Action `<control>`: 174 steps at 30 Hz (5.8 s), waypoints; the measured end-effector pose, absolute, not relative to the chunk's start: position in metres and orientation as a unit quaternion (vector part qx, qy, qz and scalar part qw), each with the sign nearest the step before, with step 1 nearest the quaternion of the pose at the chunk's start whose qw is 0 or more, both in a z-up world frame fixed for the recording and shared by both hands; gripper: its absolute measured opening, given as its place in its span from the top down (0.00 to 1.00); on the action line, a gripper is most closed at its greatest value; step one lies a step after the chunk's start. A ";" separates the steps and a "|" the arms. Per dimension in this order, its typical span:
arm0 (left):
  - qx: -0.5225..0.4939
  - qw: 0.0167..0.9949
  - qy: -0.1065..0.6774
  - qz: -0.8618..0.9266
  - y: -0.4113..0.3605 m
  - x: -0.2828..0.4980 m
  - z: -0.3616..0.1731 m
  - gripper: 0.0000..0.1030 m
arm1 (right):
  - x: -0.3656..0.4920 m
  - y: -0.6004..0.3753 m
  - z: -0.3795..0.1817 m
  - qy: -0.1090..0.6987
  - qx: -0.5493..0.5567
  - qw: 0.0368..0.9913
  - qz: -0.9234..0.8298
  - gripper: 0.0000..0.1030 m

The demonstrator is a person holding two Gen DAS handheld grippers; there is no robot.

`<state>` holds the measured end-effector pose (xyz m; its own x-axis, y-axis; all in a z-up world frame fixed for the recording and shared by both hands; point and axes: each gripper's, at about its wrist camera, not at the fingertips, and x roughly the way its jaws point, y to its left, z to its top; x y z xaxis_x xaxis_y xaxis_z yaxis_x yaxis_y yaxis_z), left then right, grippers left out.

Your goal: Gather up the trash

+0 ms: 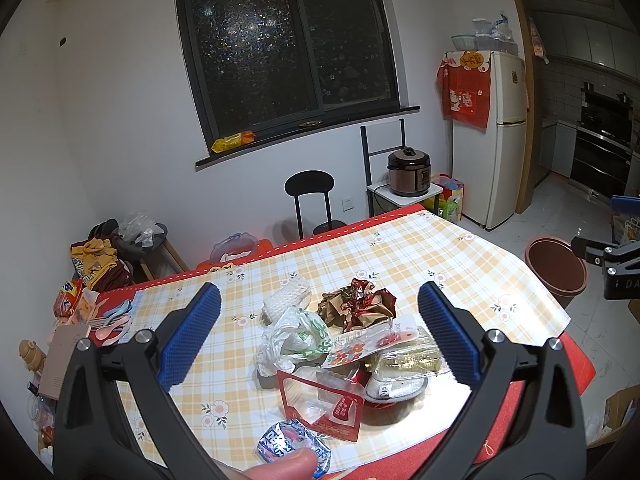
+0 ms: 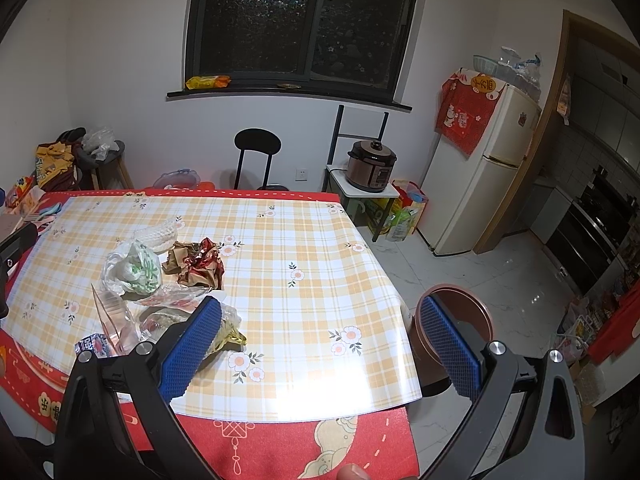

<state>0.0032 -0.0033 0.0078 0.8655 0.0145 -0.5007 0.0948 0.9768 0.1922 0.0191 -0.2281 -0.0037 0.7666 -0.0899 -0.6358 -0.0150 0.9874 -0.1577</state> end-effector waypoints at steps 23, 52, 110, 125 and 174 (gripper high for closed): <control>0.000 0.963 0.271 0.010 0.035 0.000 -0.016 0.05 | 0.040 -0.238 -0.043 0.356 -0.003 0.931 0.075 0.05; -0.111 0.906 0.368 0.180 0.116 -0.064 -0.115 0.06 | 0.073 -0.176 -0.121 0.423 -0.039 0.865 0.266 0.05; -0.240 0.861 0.449 0.004 0.216 -0.027 -0.237 0.24 | 0.145 0.034 -0.207 0.612 -0.072 0.719 0.322 0.56; -0.311 0.809 0.498 -0.019 0.215 -0.004 -0.296 0.48 | 0.125 0.014 -0.187 0.560 -0.034 0.774 0.295 0.56; -0.245 0.892 0.378 -0.029 0.257 -0.007 -0.167 0.92 | 0.141 0.015 -0.130 0.483 0.033 0.830 0.277 0.56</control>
